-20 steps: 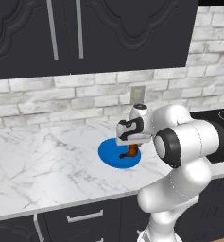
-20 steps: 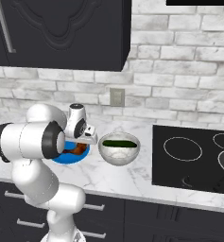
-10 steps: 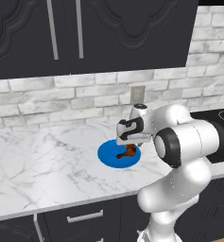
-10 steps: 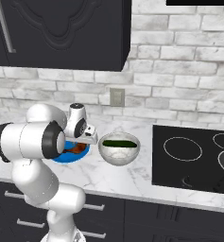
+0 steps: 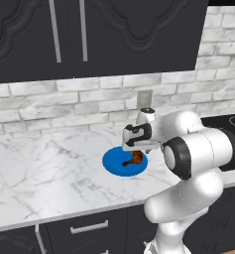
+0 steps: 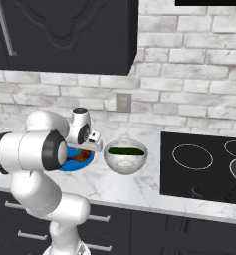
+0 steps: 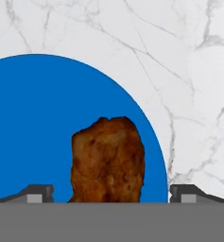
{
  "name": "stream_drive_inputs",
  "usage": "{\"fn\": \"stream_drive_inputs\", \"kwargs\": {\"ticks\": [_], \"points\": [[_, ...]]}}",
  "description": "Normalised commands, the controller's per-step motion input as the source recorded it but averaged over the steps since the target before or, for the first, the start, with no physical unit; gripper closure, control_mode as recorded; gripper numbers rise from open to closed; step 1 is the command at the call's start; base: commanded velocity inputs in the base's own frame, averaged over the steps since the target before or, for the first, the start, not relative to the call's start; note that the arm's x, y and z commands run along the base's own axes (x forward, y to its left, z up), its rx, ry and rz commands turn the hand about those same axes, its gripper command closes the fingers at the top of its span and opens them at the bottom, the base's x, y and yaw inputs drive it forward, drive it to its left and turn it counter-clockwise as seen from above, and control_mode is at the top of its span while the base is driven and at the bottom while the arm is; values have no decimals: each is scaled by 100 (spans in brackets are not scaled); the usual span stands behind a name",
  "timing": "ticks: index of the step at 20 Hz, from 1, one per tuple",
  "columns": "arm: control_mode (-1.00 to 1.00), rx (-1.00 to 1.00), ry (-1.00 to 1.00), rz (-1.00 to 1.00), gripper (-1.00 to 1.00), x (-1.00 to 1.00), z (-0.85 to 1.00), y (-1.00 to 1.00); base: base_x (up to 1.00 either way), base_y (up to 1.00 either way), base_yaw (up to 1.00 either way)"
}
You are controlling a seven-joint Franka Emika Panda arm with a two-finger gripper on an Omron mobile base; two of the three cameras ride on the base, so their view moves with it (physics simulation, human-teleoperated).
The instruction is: Place the chicken drumstick on the plate and place the cucumber on the same plate.
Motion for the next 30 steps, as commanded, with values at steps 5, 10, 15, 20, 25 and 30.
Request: {"fn": "stream_drive_inputs", "kwargs": {"ticks": [5,10,15,20,25,30], "points": [[-100,0,-8,-1,-100,-17,18,0,0,0,0],[-100,0,-17,-4,-100,-29,60,0,0,0,0],[-100,0,-16,-14,-100,-58,50,-16,0,0,0],[-100,1,-18,-22,-100,-61,47,-34,0,0,0],[-100,7,-13,-25,-100,-35,50,-44,0,0,0],[-100,17,-8,-21,-100,-12,21,-72,0,0,0]]}}
